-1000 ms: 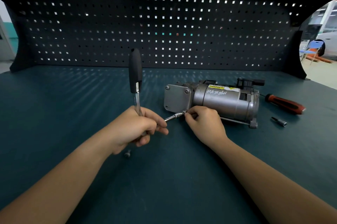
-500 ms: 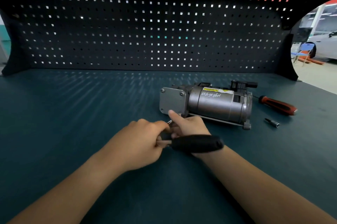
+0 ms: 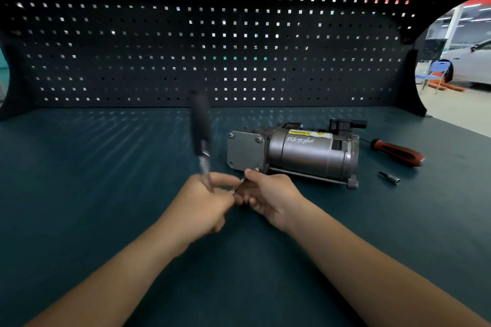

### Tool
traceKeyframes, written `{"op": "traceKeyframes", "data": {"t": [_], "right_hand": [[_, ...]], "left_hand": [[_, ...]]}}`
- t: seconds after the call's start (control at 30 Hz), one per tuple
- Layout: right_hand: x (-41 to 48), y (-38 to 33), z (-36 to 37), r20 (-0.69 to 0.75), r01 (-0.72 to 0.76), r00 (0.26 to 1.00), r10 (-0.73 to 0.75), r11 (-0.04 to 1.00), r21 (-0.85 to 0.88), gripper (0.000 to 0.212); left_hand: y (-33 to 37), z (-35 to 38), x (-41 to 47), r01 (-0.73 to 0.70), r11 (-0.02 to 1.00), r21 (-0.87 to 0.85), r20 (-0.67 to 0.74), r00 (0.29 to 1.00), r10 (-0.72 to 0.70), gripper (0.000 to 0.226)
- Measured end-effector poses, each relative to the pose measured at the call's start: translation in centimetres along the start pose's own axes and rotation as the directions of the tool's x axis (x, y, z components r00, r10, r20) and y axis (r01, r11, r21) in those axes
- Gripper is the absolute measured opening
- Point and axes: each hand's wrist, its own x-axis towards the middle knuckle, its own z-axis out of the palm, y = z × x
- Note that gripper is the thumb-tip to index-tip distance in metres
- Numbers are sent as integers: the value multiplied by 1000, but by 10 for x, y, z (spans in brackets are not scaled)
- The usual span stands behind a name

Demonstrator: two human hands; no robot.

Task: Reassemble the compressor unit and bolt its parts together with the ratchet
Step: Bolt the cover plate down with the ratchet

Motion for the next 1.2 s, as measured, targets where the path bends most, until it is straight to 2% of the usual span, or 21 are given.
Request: {"op": "traceKeyframes", "data": {"t": [0.03, 0.13, 0.2, 0.27, 0.33, 0.37, 0.4, 0.47, 0.5, 0.57, 0.63, 0.7, 0.77, 0.87, 0.93, 0.97, 1.0, 1.07, 1.1, 1.13, 1.2], "right_hand": [[0, 0, -1, 3, 13, 1000, -12, 999, -34, 25], [1, -1, 0, -8, 29, 999, -31, 988, -152, 34], [2, -2, 0, -2, 1, 1000, -2, 984, -179, 33], [4, -4, 0, 28, -26, 999, 31, 987, -160, 31], [5, -6, -2, 52, -88, 994, 93, 992, -93, 27], [6, -6, -2, 59, -116, 991, 120, 991, -68, 25], [7, -6, -3, 64, -131, 989, 134, 990, -51, 25], [7, -6, -2, 63, -133, 989, 135, 991, -24, 26], [8, -6, -3, 60, -125, 990, 127, 992, -30, 25], [8, -4, -2, 65, -98, 992, 104, 990, -99, 18], [7, -2, -3, 80, -72, 993, 85, 987, -146, 15], [7, -2, -3, 85, -46, 995, 57, 991, -129, 19], [7, -1, -3, 39, -40, 998, 46, 988, -152, 25], [8, 0, 0, 56, -42, 997, 52, 985, -167, 28], [8, -3, 0, 67, -102, 992, 109, 990, -100, 28], [7, -5, -1, 63, -134, 988, 139, 988, -72, 28], [6, -6, -1, 66, -157, 985, 160, 986, -53, 28], [4, -8, 0, 80, -165, 983, 168, 985, -46, 28], [5, -8, 1, 77, -153, 985, 158, 986, -65, 28], [5, -7, 1, 67, -136, 987, 143, 986, -98, 27], [6, -5, 0, 47, -95, 993, 105, 980, -177, 24]], "left_hand": [[-3, 1, -3, -174, 941, 290, 45, 985, 168, 38], [-11, 5, -7, -386, 411, 826, 258, 907, 334, 37], [-13, 5, -7, -397, 417, 818, 230, 889, 395, 38], [-9, 7, -7, -376, 703, 604, 121, 915, 385, 27], [0, 10, -5, -110, 987, 119, 7, 994, 110, 17], [3, 10, -3, 104, 973, -207, 11, 995, -104, 11], [6, 10, -2, 279, 840, -466, 84, 959, -272, 5], [10, 9, -1, 421, 583, -695, 236, 899, -369, 15], [11, 7, -1, 427, 567, -705, 251, 897, -364, 16], [9, 3, 1, 338, 783, -523, 145, 940, -308, 14], [5, 0, -1, 19, 996, 83, 19, 1000, -20, 17], [-5, 1, -3, -308, 682, 664, 160, 949, 273, 21], [-13, 6, -6, -402, 456, 794, 255, 902, 349, 28], [-9, 9, -7, -397, 731, 555, 182, 915, 359, 21], [0, 8, -6, -142, 978, 155, 93, 987, 129, 12], [4, 7, -4, 84, 985, -148, 78, 994, -73, 14], [6, 6, -1, 290, 853, -433, 138, 957, -255, 19], [9, 3, 2, 427, 477, -769, 255, 887, -384, 25], [10, 2, 2, 428, 403, -809, 269, 879, -394, 23], [10, 2, 2, 427, 429, -796, 261, 882, -393, 21], [11, 2, 2, 376, 686, -623, 160, 920, -358, 16]]}}
